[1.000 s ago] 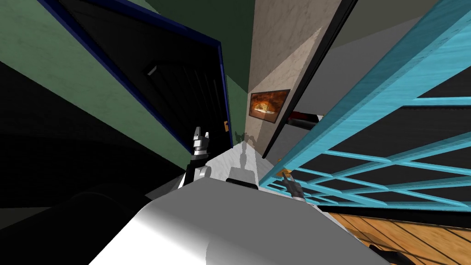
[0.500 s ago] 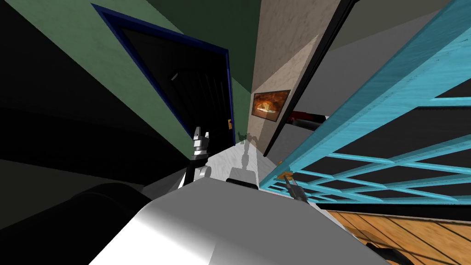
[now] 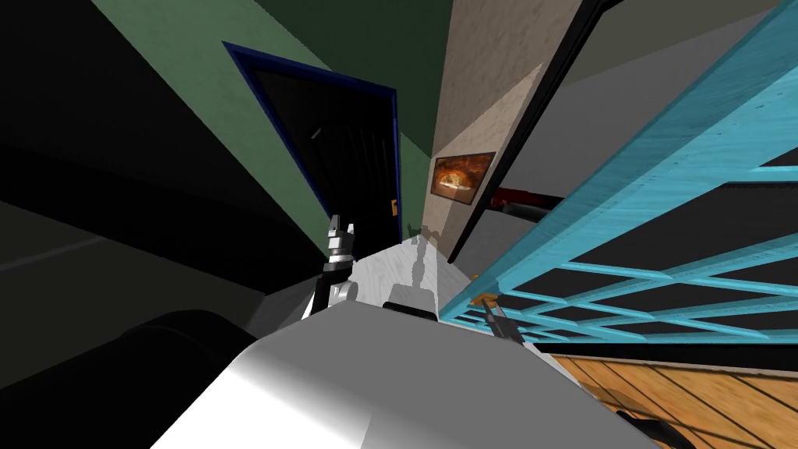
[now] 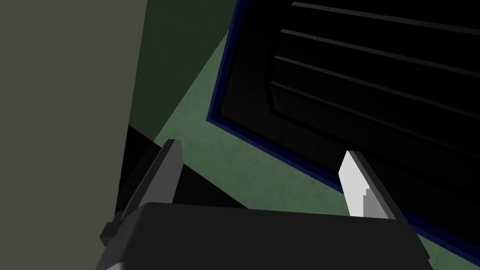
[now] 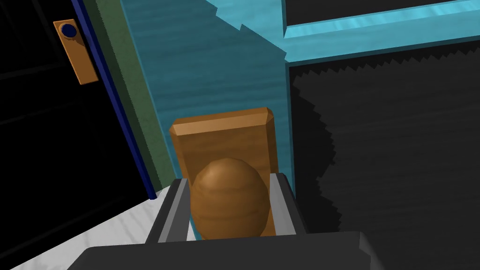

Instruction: Pull the door open

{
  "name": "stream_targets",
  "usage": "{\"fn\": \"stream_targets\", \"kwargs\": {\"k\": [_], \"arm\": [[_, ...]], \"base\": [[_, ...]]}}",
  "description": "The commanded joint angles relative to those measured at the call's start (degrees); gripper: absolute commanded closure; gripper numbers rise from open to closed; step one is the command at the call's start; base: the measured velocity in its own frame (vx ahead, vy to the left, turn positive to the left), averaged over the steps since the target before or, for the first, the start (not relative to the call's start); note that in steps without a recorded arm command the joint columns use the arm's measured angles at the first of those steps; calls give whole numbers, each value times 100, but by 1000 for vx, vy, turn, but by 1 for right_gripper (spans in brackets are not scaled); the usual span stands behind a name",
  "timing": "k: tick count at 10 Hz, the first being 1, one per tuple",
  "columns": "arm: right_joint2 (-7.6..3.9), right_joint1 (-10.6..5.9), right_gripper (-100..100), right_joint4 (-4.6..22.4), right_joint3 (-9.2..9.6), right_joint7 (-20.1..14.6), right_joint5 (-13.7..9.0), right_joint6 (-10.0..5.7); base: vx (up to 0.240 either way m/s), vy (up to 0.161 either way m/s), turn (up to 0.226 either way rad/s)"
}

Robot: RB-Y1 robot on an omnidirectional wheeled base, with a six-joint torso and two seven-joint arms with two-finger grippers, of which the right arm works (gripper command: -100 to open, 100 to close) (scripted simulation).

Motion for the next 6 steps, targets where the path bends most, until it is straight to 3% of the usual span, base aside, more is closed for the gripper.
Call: {"fn": "stream_targets", "kwargs": {"k": [1, 6], "arm": [[-20, 27, 100, 85, 53, -65, 24, -127], [-85, 64, 100, 302, 187, -226, 88, -443]], "base": [[-213, -54, 180], [-191, -57, 137]]}}
